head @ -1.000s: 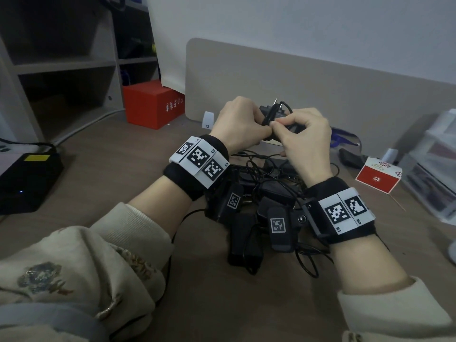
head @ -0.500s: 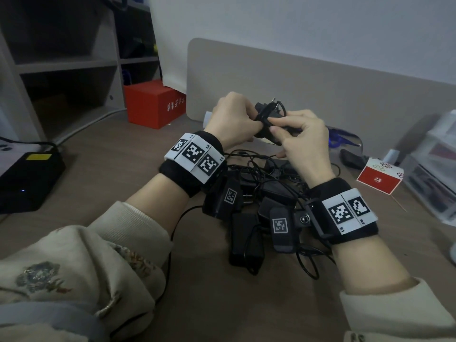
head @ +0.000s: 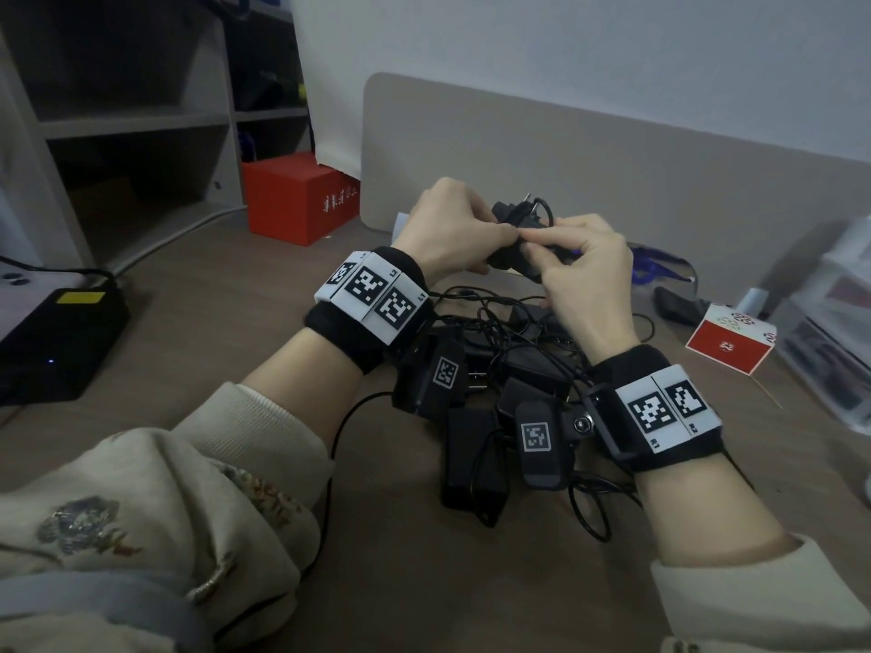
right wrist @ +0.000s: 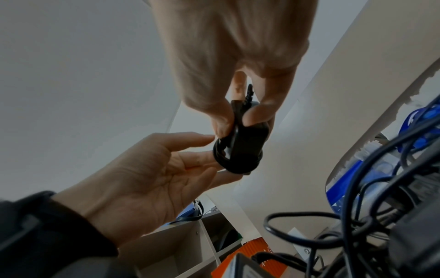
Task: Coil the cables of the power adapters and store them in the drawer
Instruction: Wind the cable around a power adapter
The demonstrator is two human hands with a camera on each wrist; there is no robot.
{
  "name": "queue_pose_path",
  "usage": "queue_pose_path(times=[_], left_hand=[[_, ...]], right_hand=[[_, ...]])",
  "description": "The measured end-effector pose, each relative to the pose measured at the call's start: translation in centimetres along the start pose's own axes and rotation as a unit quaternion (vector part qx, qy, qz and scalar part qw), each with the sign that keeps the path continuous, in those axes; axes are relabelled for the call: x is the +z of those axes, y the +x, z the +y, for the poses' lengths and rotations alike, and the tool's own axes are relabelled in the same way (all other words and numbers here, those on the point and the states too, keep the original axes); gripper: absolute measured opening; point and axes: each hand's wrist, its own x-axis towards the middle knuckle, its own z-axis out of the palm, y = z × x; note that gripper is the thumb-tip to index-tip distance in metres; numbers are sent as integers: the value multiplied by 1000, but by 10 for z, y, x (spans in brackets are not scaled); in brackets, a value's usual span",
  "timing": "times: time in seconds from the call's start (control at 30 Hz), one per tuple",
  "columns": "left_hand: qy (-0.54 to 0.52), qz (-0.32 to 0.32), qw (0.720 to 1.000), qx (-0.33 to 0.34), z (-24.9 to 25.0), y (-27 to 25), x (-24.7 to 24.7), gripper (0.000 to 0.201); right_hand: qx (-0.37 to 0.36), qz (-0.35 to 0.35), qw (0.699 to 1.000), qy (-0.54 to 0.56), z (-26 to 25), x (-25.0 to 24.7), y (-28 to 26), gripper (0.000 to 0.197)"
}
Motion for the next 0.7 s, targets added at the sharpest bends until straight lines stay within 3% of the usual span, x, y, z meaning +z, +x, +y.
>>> queue_pose_path(times=[0.37,0.53,0.7], left_hand=[[-69,17,997,-27,-2,-3,9,25],[36,59,998,-1,0,-7,13,15],[66,68,995,21,-2,-6,15,16]], right_hand=[[28,5,999,15,1,0,3,19],[38,2,999,12,2,2,2,18],[30,7,1000,-6,2,4,0,16]])
